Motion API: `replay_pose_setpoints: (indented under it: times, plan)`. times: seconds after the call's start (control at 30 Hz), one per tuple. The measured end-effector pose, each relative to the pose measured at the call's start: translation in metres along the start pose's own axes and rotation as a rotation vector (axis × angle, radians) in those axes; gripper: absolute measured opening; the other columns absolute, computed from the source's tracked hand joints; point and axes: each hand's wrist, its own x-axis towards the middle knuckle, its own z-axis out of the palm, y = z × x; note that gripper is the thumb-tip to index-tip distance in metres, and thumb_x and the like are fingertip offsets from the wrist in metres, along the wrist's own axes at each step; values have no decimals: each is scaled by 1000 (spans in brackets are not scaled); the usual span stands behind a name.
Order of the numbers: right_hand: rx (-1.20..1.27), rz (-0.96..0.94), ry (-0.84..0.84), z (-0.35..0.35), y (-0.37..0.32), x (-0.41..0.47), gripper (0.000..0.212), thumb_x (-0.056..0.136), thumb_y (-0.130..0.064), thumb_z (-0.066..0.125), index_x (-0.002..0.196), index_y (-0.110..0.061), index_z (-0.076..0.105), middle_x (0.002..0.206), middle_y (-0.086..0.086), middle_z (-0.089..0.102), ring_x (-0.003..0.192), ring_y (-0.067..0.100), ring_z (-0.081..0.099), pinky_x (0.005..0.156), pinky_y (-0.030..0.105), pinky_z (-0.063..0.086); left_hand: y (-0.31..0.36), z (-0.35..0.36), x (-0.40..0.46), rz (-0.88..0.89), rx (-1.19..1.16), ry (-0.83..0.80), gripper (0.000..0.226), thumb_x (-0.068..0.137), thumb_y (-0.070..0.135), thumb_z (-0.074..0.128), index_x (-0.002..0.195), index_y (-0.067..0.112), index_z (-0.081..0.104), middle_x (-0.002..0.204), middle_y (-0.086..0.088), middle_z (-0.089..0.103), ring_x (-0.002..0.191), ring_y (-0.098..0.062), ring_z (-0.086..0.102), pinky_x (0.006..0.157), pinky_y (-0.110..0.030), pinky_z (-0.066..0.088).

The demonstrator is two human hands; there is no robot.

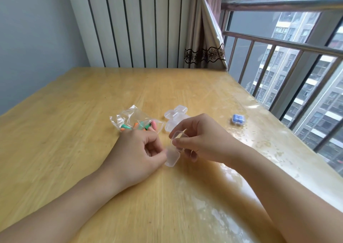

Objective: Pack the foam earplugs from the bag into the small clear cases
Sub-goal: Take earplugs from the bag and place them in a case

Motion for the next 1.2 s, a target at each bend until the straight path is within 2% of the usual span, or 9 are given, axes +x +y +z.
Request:
replay_pose_setpoints:
  times: [0.2,0.3,0.4,0.47,0.6,0.7,0.9,1.07,1.2]
  plan:
    - [-157,32,75,-6,2,1,14,88,-12,73,101,-15,75,78,0,74,55,16,63,44,21,44,-5,-1,0,-15,-53,38,14,74,16,86,70,17,73,49,-1,58,43,-4,46,56,-2,37]
    - [-161,-38,244,-15,0,-2,13,86,-14,74,98,-20,77,91,-6,76,57,15,66,44,13,40,1,-7,1,11,-88,147,16,76,14,84,66,16,73,48,-9,56,41,-6,40,56,0,36]
    - [-203,-209,423,-18,-2,-3,8,83,-17,76,88,-24,77,84,-11,75,57,6,61,49,11,40,-1,-25,9,65,-13,367,11,74,23,80,67,20,71,48,-5,52,43,-9,41,47,-10,33]
    - [-277,-337,438,-10,-5,-5,8,82,-14,77,85,-21,77,74,-11,71,60,5,61,54,9,41,-10,-38,15,26,61,421,10,68,28,70,76,22,71,60,-1,55,52,-9,45,50,-14,34]
    - [-475,-487,309,23,0,-4,10,86,-12,74,92,-19,79,79,-7,70,73,9,63,64,12,43,-35,-43,22,-96,323,121,56,65,48,65,117,27,67,116,9,59,107,-13,50,87,-22,36]
    - [-590,-508,282,39,4,6,15,92,-22,68,102,-23,79,82,-6,62,79,14,59,70,32,51,-43,-33,22,-120,345,-39,67,66,61,55,127,32,63,137,15,54,126,-14,42,101,-27,36]
    - [-637,-387,337,44,1,18,22,100,-34,58,104,-24,78,82,-6,52,81,12,48,69,34,45,-42,-27,20,-33,292,-86,47,70,52,55,114,39,68,112,18,61,111,-11,47,95,-24,41]
    - [-657,-305,390,36,5,21,27,98,-29,60,73,-26,69,66,-7,45,66,16,44,60,33,33,-39,-25,18,23,243,-117,43,70,55,61,111,45,70,109,20,62,107,-7,51,93,-12,37]
    - [-667,-250,399,36,5,21,17,95,-36,64,93,-29,79,67,-10,47,70,14,46,59,31,33,-38,-22,16,32,240,-127,42,72,55,62,112,47,70,111,30,56,112,-3,48,94,-7,31]
